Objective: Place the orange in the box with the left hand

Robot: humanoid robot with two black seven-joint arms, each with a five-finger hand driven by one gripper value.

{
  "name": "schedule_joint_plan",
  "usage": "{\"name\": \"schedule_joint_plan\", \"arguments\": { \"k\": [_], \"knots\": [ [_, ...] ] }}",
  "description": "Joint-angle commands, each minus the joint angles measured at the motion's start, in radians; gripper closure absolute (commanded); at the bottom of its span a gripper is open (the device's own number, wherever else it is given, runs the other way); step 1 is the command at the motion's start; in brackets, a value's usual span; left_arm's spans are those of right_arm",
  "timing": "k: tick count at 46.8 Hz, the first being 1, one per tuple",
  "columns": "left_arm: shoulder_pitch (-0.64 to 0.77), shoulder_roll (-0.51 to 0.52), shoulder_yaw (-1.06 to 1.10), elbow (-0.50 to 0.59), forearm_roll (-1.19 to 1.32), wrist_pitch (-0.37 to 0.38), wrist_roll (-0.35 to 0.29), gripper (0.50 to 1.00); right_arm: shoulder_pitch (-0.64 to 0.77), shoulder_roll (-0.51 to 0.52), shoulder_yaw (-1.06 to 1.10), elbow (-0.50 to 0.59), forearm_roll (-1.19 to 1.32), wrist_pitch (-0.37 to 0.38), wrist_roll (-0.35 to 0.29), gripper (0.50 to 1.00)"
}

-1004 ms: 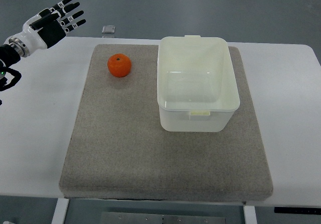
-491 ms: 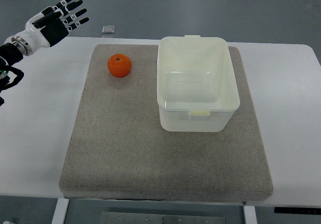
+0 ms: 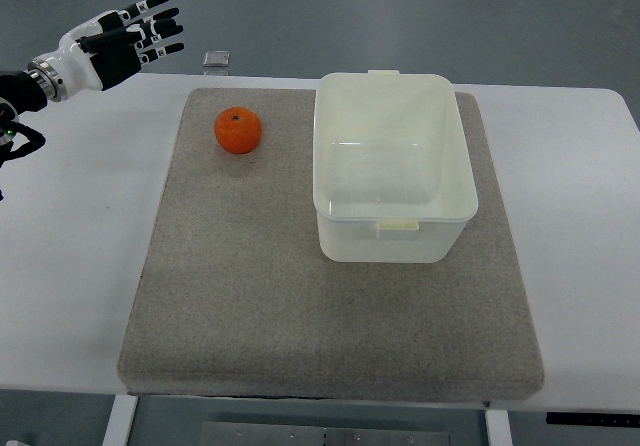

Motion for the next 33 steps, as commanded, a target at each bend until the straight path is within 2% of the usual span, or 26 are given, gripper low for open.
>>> {"name": "schedule_joint_plan", "arguments": {
  "k": [1, 9, 21, 25, 33],
  "knots": [
    [-0.011, 0.000, 0.000, -0.008, 0.163, 0.000, -0.056, 0.506, 0.000, 0.000, 0.000, 0.000, -0.001, 0.000, 0.000, 0.574],
    [-0.036, -0.002, 0.000, -0.010, 0.478, 0.000, -0.153, 0.506, 0.000, 0.000, 0.000, 0.000, 0.000, 0.000, 0.000, 0.574],
    [-0.076, 0.000, 0.081, -0.091, 0.774, 0.002, -0.165, 0.506, 0.000, 0.000, 0.000, 0.001, 0.000, 0.000, 0.000, 0.574],
    [-0.097, -0.002, 0.105, -0.120, 0.860, 0.036, -0.188, 0.506, 0.000, 0.000, -0.001, 0.001, -0.001, 0.000, 0.000, 0.574],
    [-0.108, -0.020, 0.118, -0.199, 1.082, 0.169, -0.210, 0.506, 0.000, 0.000, 0.000, 0.000, -0.001, 0.000, 0.000, 0.574]
  ]
}}
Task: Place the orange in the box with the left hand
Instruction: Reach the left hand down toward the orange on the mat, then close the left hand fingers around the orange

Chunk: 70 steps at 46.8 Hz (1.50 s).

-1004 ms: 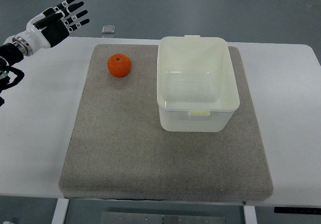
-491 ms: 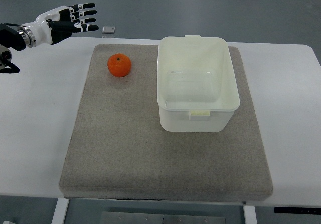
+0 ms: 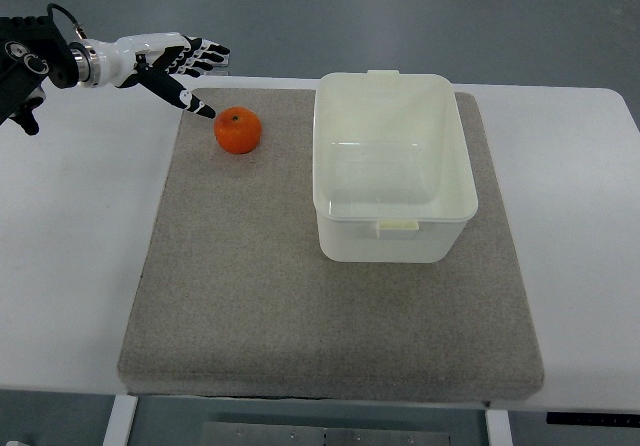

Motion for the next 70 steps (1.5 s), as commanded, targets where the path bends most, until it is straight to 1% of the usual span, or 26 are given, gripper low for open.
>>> {"name": "schedule_joint_plan", "arguments": {
  "k": [1, 5, 15, 21, 24, 30, 39, 56, 63, 67, 68, 69, 70],
  "knots": [
    [-0.001, -0.022, 0.006, -0.028, 0.117, 0.062, -0.001, 0.506, 0.000, 0.000, 0.000, -0.001, 0.000, 0.000, 0.000, 0.574],
    [-0.003, -0.042, 0.035, -0.031, 0.192, 0.082, -0.001, 0.506, 0.000, 0.000, -0.001, -0.001, 0.000, 0.000, 0.000, 0.574],
    [-0.004, -0.083, 0.124, -0.030, 0.248, 0.087, -0.001, 0.506, 0.000, 0.000, 0.000, -0.001, 0.000, 0.000, 0.000, 0.574],
    [-0.003, -0.095, 0.131, -0.024, 0.275, 0.090, 0.000, 0.508, 0.000, 0.000, 0.000, -0.001, -0.001, 0.000, 0.000, 0.574],
    [-0.001, -0.114, 0.136, -0.017, 0.295, 0.115, 0.002, 0.508, 0.000, 0.000, 0.000, -0.001, 0.000, 0.000, 0.000, 0.574],
    [-0.001, -0.118, 0.171, -0.013, 0.301, 0.191, 0.002, 0.508, 0.000, 0.000, 0.000, 0.000, 0.000, 0.000, 0.000, 0.574],
    [0.000, -0.121, 0.228, -0.010, 0.303, 0.250, 0.003, 0.508, 0.000, 0.000, 0.000, -0.001, 0.000, -0.001, 0.000, 0.574],
    [0.000, -0.129, 0.260, 0.006, 0.309, 0.254, 0.008, 0.510, 0.000, 0.000, 0.000, -0.001, 0.000, 0.000, 0.000, 0.574],
    [0.000, -0.141, 0.277, 0.016, 0.318, 0.254, 0.011, 0.529, 0.000, 0.000, 0.000, -0.001, -0.001, 0.000, 0.000, 0.574],
    [0.002, -0.146, 0.289, 0.019, 0.318, 0.254, 0.011, 0.568, 0.000, 0.000, -0.001, 0.000, 0.000, 0.000, 0.000, 0.574],
    [0.002, -0.147, 0.291, 0.021, 0.318, 0.254, 0.011, 0.587, 0.000, 0.000, 0.000, -0.001, 0.000, 0.000, 0.000, 0.574],
    [0.002, -0.147, 0.291, 0.021, 0.318, 0.254, 0.012, 0.617, 0.000, 0.000, 0.000, -0.001, -0.001, 0.000, 0.000, 0.574],
    [0.002, -0.147, 0.292, 0.021, 0.318, 0.254, 0.012, 0.632, 0.000, 0.000, 0.000, 0.000, 0.000, 0.000, 0.000, 0.574]
  ]
}}
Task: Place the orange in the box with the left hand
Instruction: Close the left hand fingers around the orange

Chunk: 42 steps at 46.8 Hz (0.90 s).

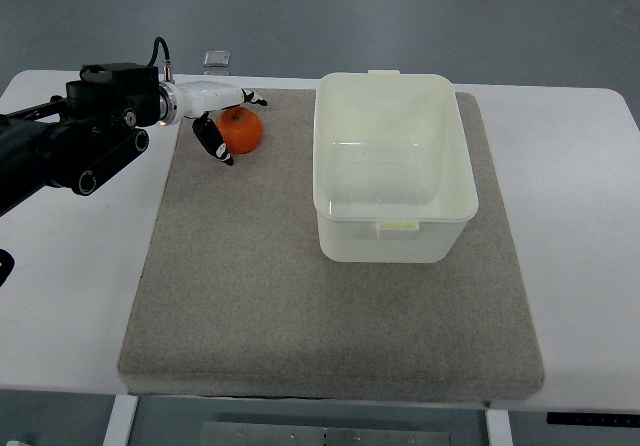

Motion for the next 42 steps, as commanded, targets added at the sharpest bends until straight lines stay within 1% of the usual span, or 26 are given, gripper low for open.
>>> {"name": "schedule_joint_plan", "arguments": {
  "k": [1, 2, 9, 11, 13, 16, 18, 19, 42],
  "knots": [
    [-0.001, -0.001, 0.004, 0.001, 0.000, 0.000, 0.001, 0.639, 0.000, 0.000, 0.000, -0.001, 0.000, 0.000, 0.000, 0.574],
    [0.001, -0.002, 0.004, 0.000, 0.000, 0.000, 0.001, 0.649, 0.000, 0.000, 0.000, -0.001, 0.000, 0.000, 0.000, 0.574],
    [-0.001, -0.002, 0.004, 0.001, 0.020, 0.000, 0.003, 0.836, 0.000, 0.000, 0.000, 0.001, -0.001, 0.000, 0.000, 0.574],
    [-0.001, -0.001, 0.004, 0.001, 0.032, 0.000, 0.003, 0.861, 0.000, 0.000, 0.000, 0.001, -0.001, 0.000, 0.000, 0.574],
    [-0.001, -0.001, 0.004, 0.001, 0.043, 0.000, 0.003, 0.872, 0.000, 0.000, 0.000, -0.001, -0.001, 0.000, 0.000, 0.574],
    [-0.001, -0.001, 0.003, 0.000, 0.045, 0.000, 0.003, 0.934, 0.000, 0.000, 0.000, 0.001, 0.000, 0.000, 0.000, 0.574],
    [-0.002, -0.001, 0.003, 0.000, 0.045, 0.000, 0.003, 0.986, 0.000, 0.000, 0.000, -0.001, 0.000, 0.000, 0.000, 0.574],
    [-0.004, -0.001, 0.003, 0.000, 0.045, 0.000, 0.003, 1.000, 0.000, 0.000, 0.000, -0.001, 0.000, 0.000, 0.000, 0.574],
    [-0.091, 0.028, 0.003, -0.016, 0.041, -0.013, 0.001, 1.000, 0.000, 0.000, 0.000, 0.001, 0.000, 0.000, 0.000, 0.574]
  ]
}}
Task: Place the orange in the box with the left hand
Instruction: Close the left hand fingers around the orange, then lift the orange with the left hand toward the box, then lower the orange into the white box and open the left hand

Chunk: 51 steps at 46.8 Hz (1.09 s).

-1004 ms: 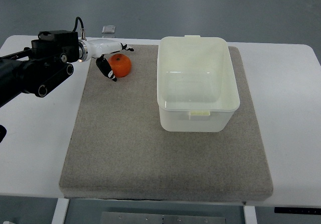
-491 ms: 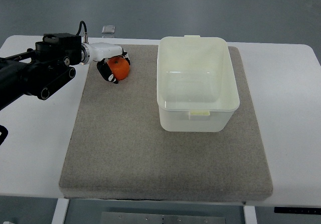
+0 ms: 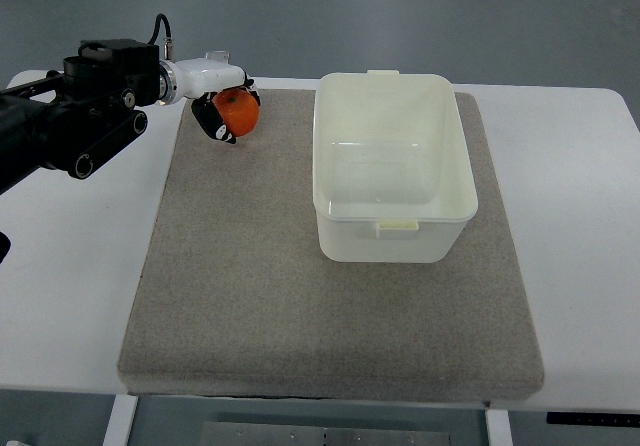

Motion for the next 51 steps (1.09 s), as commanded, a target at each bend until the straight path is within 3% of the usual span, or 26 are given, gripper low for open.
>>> {"name": "schedule_joint_plan", "arguments": {
  "k": [1, 14, 31, 43, 51],
  "knots": [
    [-0.019, 0.018, -0.001, 0.000, -0.003, -0.001, 0.000, 1.000, 0.000, 0.000, 0.000, 0.000, 0.000, 0.000, 0.000, 0.574],
    [-0.094, 0.132, -0.017, -0.115, -0.012, -0.008, -0.002, 1.000, 0.000, 0.000, 0.000, 0.001, 0.000, 0.000, 0.000, 0.574],
    [-0.106, 0.178, -0.095, -0.342, -0.029, -0.045, 0.001, 1.000, 0.000, 0.000, 0.000, 0.001, 0.000, 0.000, 0.000, 0.574],
    [-0.123, 0.164, -0.163, -0.515, -0.029, -0.120, 0.003, 1.000, 0.000, 0.000, 0.000, 0.000, 0.000, 0.000, 0.000, 0.574],
    [-0.142, 0.106, -0.159, -0.537, -0.028, -0.168, 0.003, 1.000, 0.000, 0.000, 0.000, 0.001, 0.000, 0.000, 0.000, 0.574]
  ]
}}
